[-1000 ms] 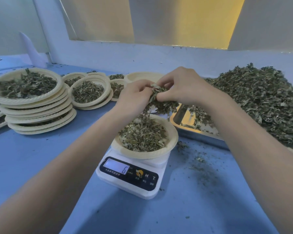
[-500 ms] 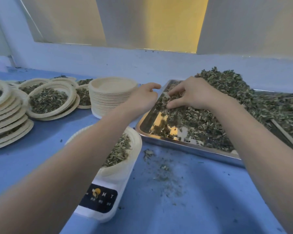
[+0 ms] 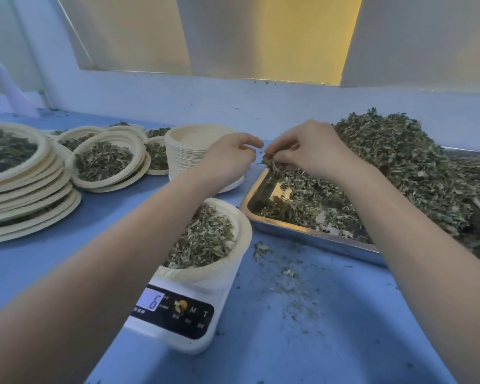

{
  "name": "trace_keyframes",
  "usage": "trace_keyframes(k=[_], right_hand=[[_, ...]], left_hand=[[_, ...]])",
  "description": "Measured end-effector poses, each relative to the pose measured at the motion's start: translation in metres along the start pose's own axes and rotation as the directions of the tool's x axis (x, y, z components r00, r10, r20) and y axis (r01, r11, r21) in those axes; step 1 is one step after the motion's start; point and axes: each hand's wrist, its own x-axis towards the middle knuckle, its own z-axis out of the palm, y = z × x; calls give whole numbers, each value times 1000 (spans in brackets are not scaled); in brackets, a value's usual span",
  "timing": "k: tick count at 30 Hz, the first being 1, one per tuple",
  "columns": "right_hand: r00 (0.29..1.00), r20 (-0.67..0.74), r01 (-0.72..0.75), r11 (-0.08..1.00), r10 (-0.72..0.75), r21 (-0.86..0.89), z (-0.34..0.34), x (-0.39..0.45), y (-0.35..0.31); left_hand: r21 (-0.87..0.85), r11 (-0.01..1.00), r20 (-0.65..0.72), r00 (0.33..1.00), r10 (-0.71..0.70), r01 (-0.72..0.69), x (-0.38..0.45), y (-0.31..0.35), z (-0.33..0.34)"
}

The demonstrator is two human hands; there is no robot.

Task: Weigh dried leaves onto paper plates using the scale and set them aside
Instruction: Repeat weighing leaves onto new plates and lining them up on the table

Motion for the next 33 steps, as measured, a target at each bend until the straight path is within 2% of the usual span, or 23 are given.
trace_keyframes(k=[5, 9, 11, 13, 22, 33], right_hand=[[993, 4, 115, 975, -118, 192, 1, 2, -37], [968, 177, 122, 950, -178, 287, 12, -1, -62], [955, 239, 109, 956, -177, 272, 19, -3, -68], [960, 227, 106, 963, -164, 249, 26, -4, -71], [972, 192, 86, 963, -137, 256, 43, -11, -72], [954, 265, 84, 974, -139, 210, 50, -15, -73]], left_hand=[[-29, 999, -41, 999, 17, -18, -17, 6, -31], [101, 994, -21, 999, -47, 49, -39, 0, -64], [189, 977, -18, 995, -101, 102, -49, -8, -76], [212, 968, -58, 990, -126, 136, -56, -16, -85], [189, 975, -49, 993, -111, 118, -73, -32, -93], [106, 992, -62, 996, -67, 74, -82, -39, -87]])
